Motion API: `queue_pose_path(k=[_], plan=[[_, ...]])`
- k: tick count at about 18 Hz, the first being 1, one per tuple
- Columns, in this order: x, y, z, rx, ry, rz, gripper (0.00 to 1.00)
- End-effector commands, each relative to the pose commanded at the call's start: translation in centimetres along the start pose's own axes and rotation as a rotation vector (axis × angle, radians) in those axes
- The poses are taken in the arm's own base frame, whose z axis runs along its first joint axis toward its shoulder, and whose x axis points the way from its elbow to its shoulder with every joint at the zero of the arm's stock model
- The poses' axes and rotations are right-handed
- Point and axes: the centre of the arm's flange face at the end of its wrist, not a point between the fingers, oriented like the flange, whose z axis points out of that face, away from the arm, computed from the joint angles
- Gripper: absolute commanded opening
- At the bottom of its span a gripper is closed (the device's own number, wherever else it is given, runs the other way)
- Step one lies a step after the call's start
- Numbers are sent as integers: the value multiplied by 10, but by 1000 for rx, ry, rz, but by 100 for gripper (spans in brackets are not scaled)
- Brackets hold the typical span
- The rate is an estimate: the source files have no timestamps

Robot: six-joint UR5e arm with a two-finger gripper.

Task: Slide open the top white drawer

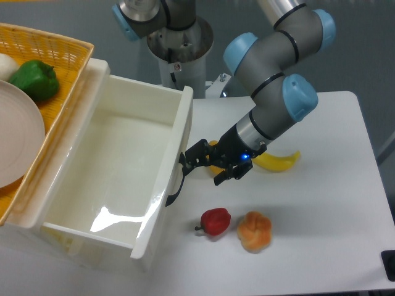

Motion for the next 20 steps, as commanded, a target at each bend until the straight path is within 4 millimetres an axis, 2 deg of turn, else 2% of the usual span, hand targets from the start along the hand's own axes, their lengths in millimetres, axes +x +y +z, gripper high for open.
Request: queue_pose_path(k=[5,8,11,13,15,17,20], plan=[[-4,-12,-32,-15,-152,37,100],[-20,-13,-46,-12,-285,61,100],[-43,-13,-45,-41,-401,85,100],[-56,-11,-53,-96,-501,194,100],[-76,-4,-63,-172,-551,291,100],[-106,1,-75,-177,-566,327,100],[-155,6,-79,-187,-578,408,100]])
